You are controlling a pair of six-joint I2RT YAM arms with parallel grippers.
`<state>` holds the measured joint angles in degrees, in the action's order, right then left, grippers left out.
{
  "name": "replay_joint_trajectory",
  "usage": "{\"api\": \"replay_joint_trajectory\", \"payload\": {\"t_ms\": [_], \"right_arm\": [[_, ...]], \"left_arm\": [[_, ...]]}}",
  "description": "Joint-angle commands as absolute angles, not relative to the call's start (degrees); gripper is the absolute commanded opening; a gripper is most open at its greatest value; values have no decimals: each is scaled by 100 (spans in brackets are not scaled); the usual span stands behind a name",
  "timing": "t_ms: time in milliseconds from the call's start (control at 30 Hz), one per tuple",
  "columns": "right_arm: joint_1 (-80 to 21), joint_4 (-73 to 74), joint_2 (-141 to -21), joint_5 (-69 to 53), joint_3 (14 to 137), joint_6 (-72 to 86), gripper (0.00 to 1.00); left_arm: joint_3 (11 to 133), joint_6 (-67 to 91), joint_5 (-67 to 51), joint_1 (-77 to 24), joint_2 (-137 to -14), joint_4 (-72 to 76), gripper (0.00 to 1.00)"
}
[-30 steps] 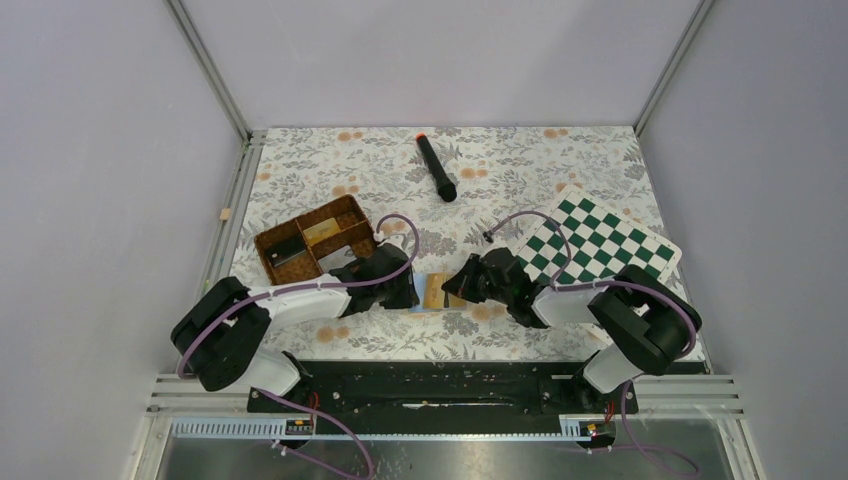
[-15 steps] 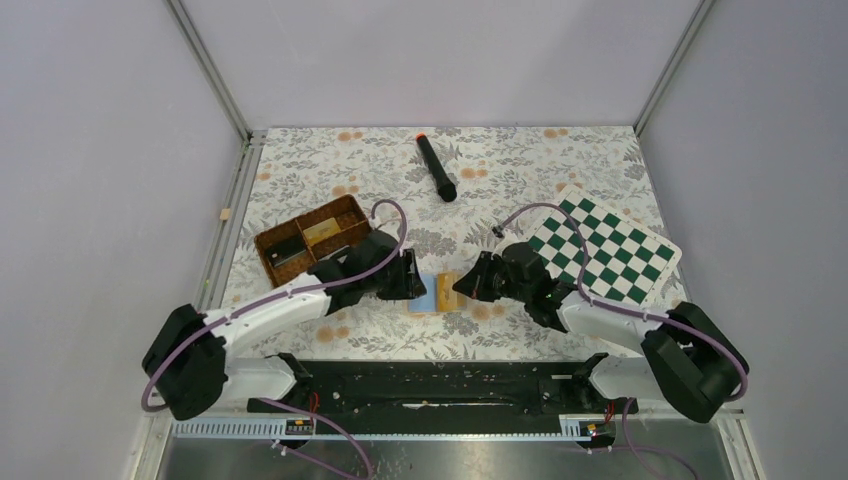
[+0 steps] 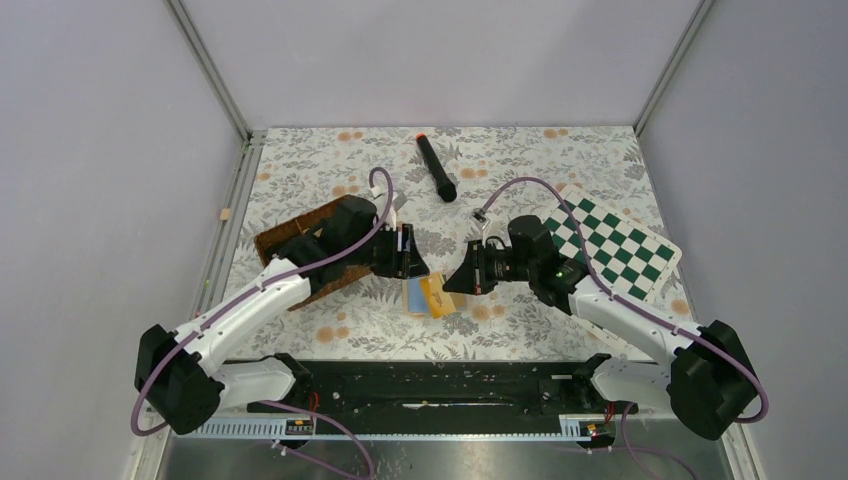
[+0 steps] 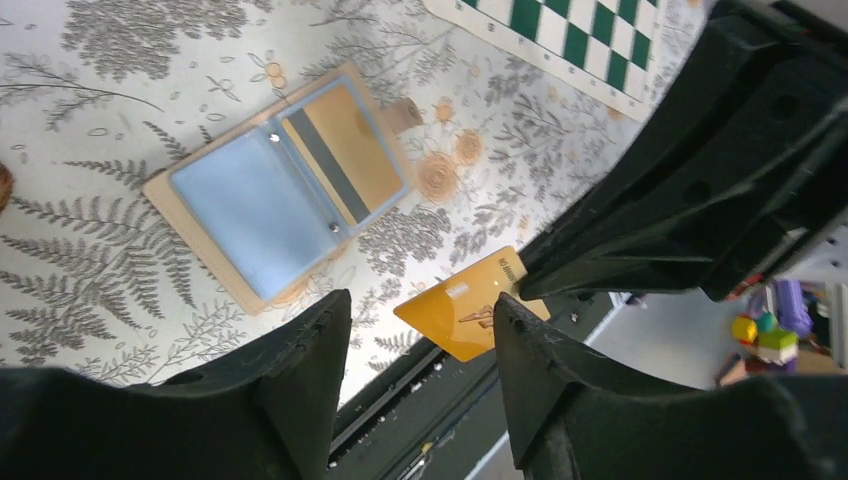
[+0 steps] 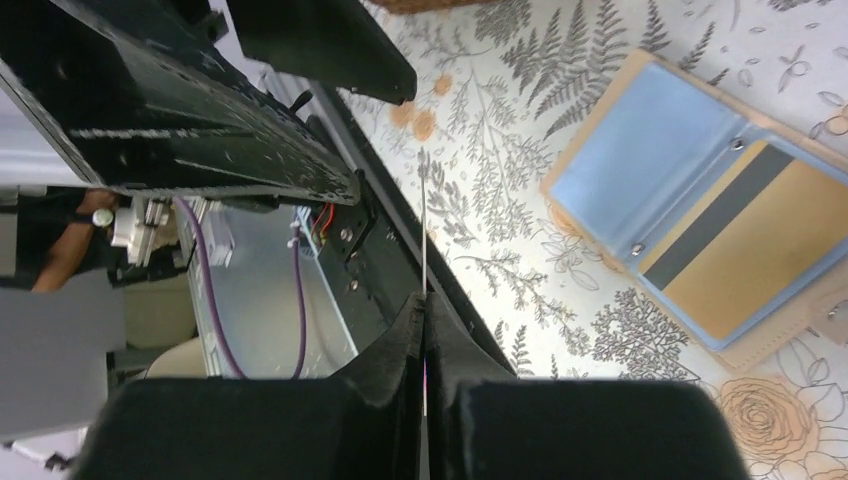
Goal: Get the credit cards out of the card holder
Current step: Move the credit card to the storage box.
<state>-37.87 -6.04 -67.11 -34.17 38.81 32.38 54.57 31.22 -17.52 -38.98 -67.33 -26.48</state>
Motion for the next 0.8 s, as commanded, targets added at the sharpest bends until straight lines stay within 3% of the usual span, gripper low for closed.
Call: {"api": "replay_joint_trajectory", "payload": {"t_ms": [0, 500, 600, 767], "right_arm": [[-3709, -274, -6592, -4375, 4091, 2812, 0], [-3704, -780, -6458, -5265, 4060, 3220, 0], [-3708, -861, -6499, -5318, 4098, 3321, 0], [-3697, -958, -6483, -5201, 4088, 3500, 0]], "left_arm": [[5360, 2850, -3025, -3733, -6399, -2373, 55], [4879, 2925, -4516, -3718, -6498, -1679, 53], [4813, 3067, -4744, -3718, -6612, -1473, 43], [4666, 3421, -4719, -3713, -6562, -1203, 4]]}}
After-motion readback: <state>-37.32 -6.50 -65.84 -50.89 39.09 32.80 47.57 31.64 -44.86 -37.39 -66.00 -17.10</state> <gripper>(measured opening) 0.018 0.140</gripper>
